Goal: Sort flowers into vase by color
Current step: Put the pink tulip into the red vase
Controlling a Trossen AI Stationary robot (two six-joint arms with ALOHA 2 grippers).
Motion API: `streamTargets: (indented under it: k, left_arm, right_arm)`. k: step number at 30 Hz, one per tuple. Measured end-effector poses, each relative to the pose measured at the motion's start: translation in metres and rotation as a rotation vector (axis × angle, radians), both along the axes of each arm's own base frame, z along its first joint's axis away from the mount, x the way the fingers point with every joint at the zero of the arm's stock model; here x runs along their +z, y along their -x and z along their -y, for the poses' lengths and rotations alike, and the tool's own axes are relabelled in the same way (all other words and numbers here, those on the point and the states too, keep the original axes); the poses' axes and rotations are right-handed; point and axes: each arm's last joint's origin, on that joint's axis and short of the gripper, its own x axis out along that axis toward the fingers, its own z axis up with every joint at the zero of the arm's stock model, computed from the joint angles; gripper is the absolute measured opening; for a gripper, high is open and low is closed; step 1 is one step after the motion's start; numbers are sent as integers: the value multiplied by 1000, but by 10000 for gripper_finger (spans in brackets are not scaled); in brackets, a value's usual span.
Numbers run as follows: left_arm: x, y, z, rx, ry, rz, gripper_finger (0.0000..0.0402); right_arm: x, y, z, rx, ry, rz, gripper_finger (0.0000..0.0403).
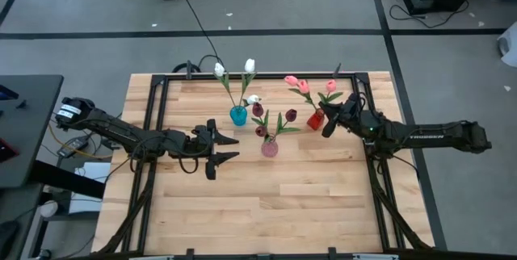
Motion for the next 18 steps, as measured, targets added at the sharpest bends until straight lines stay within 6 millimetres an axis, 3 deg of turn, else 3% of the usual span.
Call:
streamTargets:
  k: [8,13,18]
  left_arm:
    - [0,0,0,0,0,0,193]
    - [0,0,0,0,0,0,193]
    - [0,0,0,-9,0,0,193]
  right_arm:
    - [0,0,1,-23,4,4,34]
    - [-4,1,0,-20,-2,-31,69]
    - [13,-2,1,-18,-15,-100,121]
